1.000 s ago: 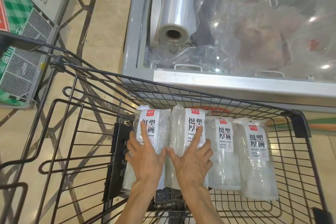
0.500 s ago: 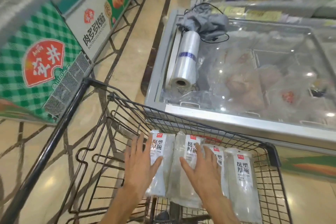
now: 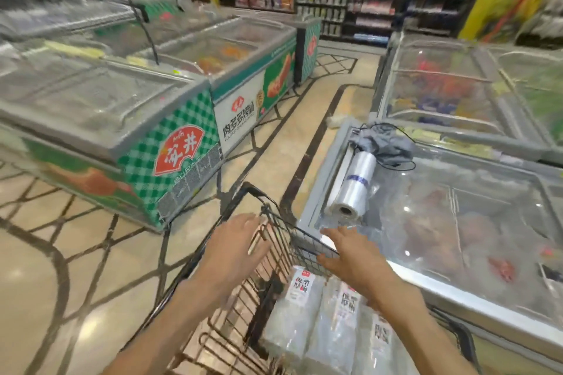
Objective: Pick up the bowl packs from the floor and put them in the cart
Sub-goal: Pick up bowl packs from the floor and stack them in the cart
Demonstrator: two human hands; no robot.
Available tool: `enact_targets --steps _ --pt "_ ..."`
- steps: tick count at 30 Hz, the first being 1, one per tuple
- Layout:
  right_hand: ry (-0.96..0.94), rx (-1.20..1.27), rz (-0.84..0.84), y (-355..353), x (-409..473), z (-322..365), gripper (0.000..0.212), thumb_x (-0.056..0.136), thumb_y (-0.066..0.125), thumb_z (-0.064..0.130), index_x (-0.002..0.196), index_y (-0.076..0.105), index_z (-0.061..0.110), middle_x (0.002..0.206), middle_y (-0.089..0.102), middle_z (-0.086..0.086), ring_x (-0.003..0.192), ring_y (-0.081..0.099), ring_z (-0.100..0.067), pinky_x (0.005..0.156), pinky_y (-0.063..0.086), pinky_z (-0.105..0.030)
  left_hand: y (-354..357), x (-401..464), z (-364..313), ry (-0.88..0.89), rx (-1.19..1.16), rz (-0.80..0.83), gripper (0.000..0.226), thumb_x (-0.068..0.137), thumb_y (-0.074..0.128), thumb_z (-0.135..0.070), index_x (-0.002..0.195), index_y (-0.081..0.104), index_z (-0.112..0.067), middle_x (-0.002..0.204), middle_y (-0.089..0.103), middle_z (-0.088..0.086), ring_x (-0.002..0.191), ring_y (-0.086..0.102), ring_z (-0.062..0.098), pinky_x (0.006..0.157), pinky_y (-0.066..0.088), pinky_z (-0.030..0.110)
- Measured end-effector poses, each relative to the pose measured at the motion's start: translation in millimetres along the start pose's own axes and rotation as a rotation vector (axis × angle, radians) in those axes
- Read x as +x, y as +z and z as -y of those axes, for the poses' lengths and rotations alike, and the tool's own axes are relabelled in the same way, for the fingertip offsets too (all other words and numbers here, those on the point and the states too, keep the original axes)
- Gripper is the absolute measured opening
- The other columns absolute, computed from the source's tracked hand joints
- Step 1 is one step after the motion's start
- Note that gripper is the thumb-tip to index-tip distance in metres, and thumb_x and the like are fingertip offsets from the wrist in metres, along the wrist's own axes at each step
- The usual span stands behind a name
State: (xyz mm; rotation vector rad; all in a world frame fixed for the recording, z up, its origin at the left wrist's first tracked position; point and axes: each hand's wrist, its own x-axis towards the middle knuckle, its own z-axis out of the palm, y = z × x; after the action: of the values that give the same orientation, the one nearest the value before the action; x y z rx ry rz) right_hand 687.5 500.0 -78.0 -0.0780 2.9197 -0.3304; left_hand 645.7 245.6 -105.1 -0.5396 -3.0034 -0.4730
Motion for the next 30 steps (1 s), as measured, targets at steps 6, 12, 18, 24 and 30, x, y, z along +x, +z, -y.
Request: enact_targets --steps 6,12,18,24,30 --pt "-0.075 0.017 -0.1 -31 23 103 0.058 0.099 0.053 0.053 0.152 0.041 0.03 0.147 0.053 0.003 0.131 0.051 -0.019 0.105 0.045 -0.037 -80 -18 87 -0.005 -0.047 -0.081 0.055 0.1 0.045 -0.059 0.149 0.045 -0.033 0.15 0.05 -0.014 0.137 0.046 0.008 0.114 0.038 0.035" --pt "-0.068 0.16 -0.131 -22 80 221 0.064 0.097 0.057 0.054 0.153 0.036 0.036 0.145 0.052 0.008 0.127 0.053 -0.013 0.101 0.047 -0.033 -128 -24 229 0.009 -0.039 -0.073 0.061 0.096 0.043 -0.069 0.15 0.038 -0.041 0.151 0.044 -0.019 0.138 0.043 0.005 0.116 0.039 0.042" --pt "-0.002 0.186 -0.189 -19 131 333 0.069 0.095 0.059 0.056 0.155 0.036 0.031 0.149 0.049 0.006 0.135 0.048 -0.015 0.11 0.043 -0.037 -178 -13 346 0.026 -0.052 -0.054 0.062 0.096 0.044 -0.068 0.15 0.04 -0.038 0.151 0.046 -0.015 0.137 0.043 0.008 0.114 0.04 0.04" --pt "0.014 0.12 -0.234 -35 199 390 0.072 0.093 0.054 0.065 0.155 0.034 0.033 0.154 0.044 0.008 0.141 0.041 -0.014 0.115 0.038 -0.039 -209 46 415 0.076 -0.038 -0.035 0.065 0.097 0.042 -0.069 0.153 0.034 -0.037 0.157 0.038 -0.014 0.144 0.036 0.008 0.12 0.033 0.04" --pt "0.06 0.086 -0.252 -42 277 386 0.073 0.092 0.053 0.067 0.155 0.033 0.035 0.154 0.045 0.01 0.141 0.04 -0.014 0.114 0.037 -0.042 -196 145 437 0.167 -0.032 -0.001 0.069 0.096 0.04 -0.071 0.154 0.034 -0.035 0.156 0.04 -0.013 0.143 0.038 0.01 0.119 0.034 0.038"
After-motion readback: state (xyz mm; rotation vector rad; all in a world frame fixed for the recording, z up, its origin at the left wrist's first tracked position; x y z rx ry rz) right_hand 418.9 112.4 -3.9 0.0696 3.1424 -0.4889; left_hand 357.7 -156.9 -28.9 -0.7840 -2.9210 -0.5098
